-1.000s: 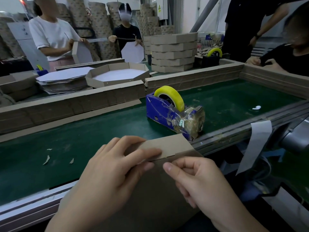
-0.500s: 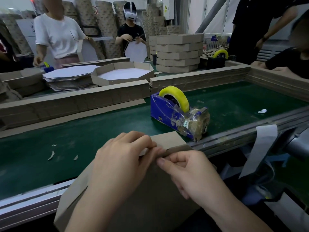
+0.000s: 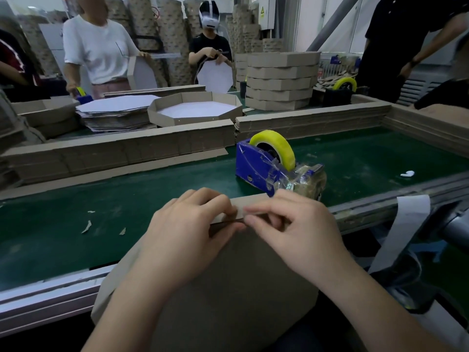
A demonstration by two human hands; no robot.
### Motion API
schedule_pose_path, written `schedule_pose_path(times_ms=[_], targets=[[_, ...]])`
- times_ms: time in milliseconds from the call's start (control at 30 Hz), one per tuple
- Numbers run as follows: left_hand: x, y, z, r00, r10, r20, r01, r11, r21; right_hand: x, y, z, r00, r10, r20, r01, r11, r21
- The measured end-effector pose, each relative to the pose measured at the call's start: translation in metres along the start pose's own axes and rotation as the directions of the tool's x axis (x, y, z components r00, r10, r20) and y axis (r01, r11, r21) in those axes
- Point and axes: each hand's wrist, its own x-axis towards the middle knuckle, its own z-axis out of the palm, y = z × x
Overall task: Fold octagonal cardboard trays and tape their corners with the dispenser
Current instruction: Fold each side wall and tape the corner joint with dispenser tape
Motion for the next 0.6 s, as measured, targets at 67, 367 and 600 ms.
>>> schedule_pose_path(times_ms=[67,367,600], targets=[[0.001,-0.003,0.0,0.998,-0.041,0.044,0.041,0.999,0.018,0.001,0.003,0.006,0.998,-0.035,0.048,0.037,0.999,-0.035],[0.008,-0.024,0.004,0.963,-0.239,0.125,0.237,0.971,0.026,0.065,0.017,-0.015,0.998,-0.036,0.049,0.033,0.998,0.055],[0.013,-0.033,0.005,0.934,-0.323,0.15,0.336,0.939,-0.072,0.199,0.099,-0.008,0.964,0.214,0.156,-0.15,0.927,-0.342]])
